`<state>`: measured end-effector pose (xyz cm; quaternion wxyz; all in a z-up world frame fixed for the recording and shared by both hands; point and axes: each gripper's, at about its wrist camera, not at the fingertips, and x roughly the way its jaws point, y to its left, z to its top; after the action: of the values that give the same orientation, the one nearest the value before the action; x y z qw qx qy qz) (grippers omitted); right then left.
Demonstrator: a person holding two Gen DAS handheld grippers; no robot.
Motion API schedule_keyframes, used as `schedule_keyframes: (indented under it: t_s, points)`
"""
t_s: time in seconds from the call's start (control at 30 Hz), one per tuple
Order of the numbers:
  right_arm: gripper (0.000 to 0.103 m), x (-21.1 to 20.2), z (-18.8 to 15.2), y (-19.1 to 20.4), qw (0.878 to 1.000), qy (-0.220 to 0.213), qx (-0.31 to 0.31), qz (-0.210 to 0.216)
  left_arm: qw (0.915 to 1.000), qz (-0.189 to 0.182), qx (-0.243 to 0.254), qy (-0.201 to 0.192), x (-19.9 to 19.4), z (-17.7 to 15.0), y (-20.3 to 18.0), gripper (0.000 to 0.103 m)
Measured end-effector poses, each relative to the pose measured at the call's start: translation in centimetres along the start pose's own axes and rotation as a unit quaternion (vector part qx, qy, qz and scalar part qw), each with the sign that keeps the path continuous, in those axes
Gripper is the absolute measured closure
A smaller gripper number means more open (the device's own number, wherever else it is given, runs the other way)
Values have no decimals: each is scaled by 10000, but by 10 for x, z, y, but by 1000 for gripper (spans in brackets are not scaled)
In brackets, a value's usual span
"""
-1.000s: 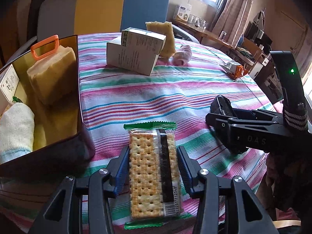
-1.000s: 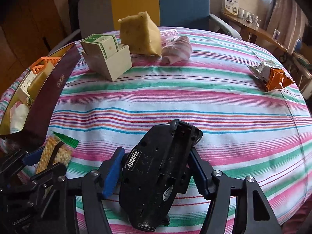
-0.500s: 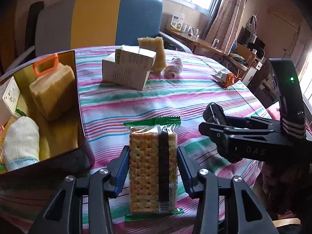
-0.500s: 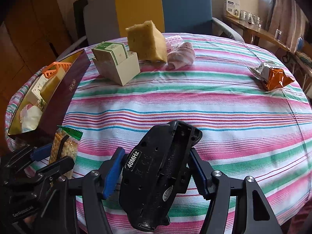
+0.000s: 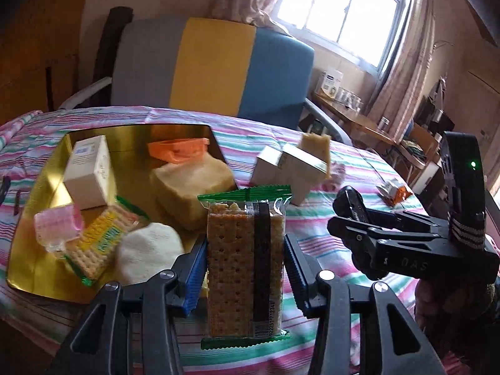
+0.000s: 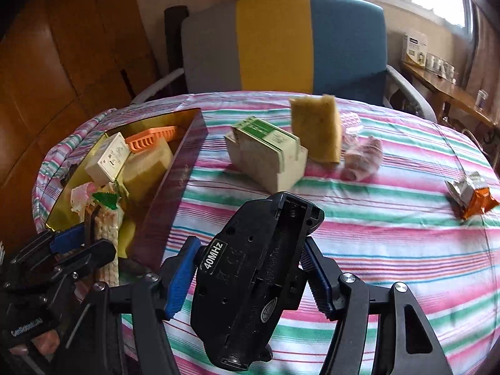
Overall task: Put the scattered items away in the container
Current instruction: 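Lower cracker pack and black device into the gold tin and open both tools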
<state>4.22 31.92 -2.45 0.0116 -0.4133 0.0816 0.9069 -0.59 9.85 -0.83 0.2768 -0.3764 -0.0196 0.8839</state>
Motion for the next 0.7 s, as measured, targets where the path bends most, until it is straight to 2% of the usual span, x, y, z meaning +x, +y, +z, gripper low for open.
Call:
schedule_keyframes:
  t_s: [0.2,0.43,0.7]
  points:
    - [37,15,28,59,9975,-76,-578,404,9972,606,-415,-162,-11,14,59,55]
    - [37,44,54,117,9922,-28,-1073,627,9907,1179,-675,-29,-4,20,107,55]
    - [37,81,95,169,9871,4,-1447,682,9845,1520,-866,133,5,19,141,55]
